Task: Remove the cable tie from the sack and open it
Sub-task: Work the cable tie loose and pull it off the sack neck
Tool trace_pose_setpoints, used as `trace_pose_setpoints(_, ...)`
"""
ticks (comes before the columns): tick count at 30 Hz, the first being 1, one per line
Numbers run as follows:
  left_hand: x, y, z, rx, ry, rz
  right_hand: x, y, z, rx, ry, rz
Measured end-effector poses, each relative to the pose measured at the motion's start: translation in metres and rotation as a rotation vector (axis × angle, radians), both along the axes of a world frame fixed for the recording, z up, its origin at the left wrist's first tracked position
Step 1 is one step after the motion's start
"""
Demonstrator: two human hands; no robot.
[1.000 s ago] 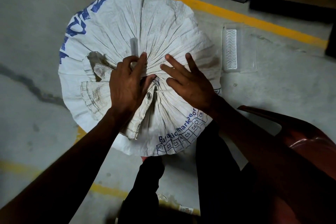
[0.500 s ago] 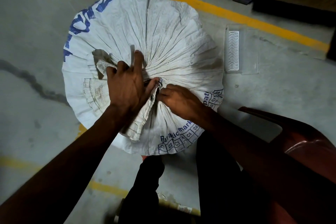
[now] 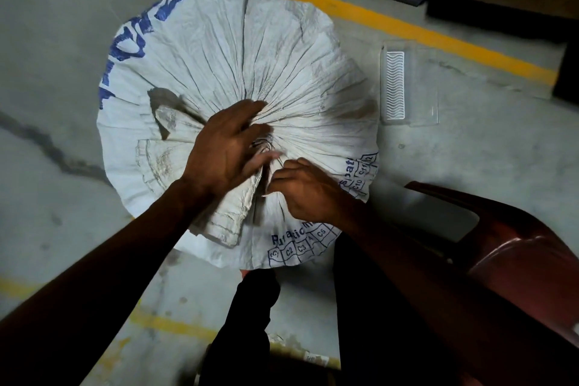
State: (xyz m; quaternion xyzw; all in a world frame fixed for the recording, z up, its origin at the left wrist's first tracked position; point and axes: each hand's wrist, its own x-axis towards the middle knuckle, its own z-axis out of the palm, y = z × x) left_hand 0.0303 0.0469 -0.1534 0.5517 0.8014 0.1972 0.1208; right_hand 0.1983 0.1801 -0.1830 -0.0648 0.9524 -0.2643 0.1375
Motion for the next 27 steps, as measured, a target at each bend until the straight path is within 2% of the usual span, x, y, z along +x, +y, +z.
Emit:
trace_pose_setpoints(4,0.001,-0.004,-0.007,-0.041,-0.110,0.055,0.015,0.024,-0.001,-0.001,-0.005,0.047)
trace_pose_setpoints(12,0.002,0.009,0.013,-0.181,-0.176,0.102,0.003,0.046,0.013,0.012,0.161,0.083)
trace_pose_setpoints(22,-0.004,0.009,0.025,-0.362,-0.014,0.039,-0.014,0.057,0.020,0.057,0.118,0.105)
trace_pose_setpoints(27,-0.001,0.005,0.021,-0.303,-0.025,0.075,-0.007,0.058,0.023,0.098,0.122,0.124)
